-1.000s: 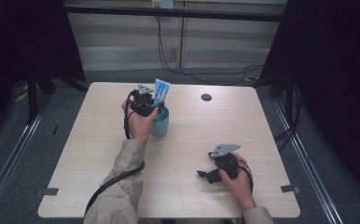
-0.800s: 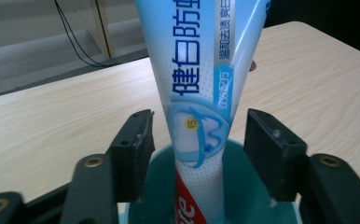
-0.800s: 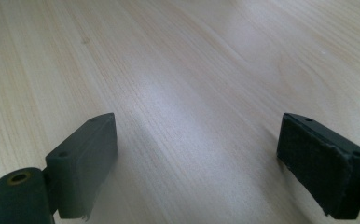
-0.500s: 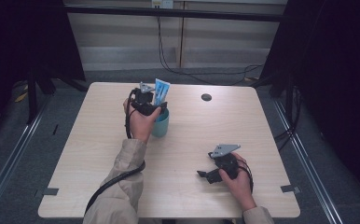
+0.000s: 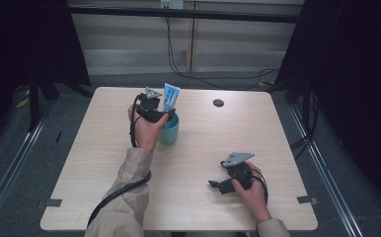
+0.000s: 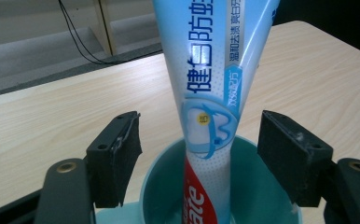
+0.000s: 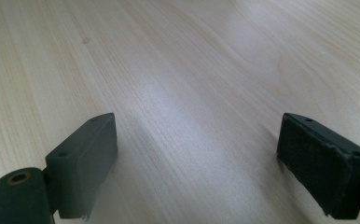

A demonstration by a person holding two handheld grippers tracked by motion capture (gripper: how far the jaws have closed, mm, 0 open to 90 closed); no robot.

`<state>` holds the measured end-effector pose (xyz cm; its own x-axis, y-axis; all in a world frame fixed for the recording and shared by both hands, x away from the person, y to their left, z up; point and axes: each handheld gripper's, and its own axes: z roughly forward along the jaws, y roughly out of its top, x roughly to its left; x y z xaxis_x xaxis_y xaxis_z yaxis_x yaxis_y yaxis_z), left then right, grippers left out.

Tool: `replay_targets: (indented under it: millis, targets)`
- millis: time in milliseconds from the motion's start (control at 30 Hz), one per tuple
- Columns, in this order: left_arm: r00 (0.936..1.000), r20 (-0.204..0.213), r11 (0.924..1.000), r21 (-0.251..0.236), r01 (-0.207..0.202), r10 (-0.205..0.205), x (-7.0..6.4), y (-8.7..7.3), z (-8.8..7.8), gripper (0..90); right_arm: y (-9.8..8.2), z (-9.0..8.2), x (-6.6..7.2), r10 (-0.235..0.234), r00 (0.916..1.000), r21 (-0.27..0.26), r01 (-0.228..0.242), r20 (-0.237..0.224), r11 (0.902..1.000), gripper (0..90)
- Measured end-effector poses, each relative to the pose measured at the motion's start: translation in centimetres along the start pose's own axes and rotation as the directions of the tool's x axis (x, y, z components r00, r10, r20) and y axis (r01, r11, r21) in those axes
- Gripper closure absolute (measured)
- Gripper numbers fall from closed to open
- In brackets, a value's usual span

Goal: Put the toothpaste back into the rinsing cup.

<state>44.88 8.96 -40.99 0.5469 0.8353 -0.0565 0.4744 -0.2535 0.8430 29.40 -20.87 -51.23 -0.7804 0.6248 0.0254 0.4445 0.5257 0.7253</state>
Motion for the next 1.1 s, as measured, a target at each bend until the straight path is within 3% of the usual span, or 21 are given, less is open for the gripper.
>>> replay_targets:
  millis: [1100]
  targets:
    - [0.9999, 0.000, 0.9998, -0.016, 0.011, -0.011, 1.6, -0.6, -3.6, 22.0, 0.0, 0.0, 0.0, 0.003, 1.0000, 0.000, -0.003, 0.000, 1.0000, 11.6]
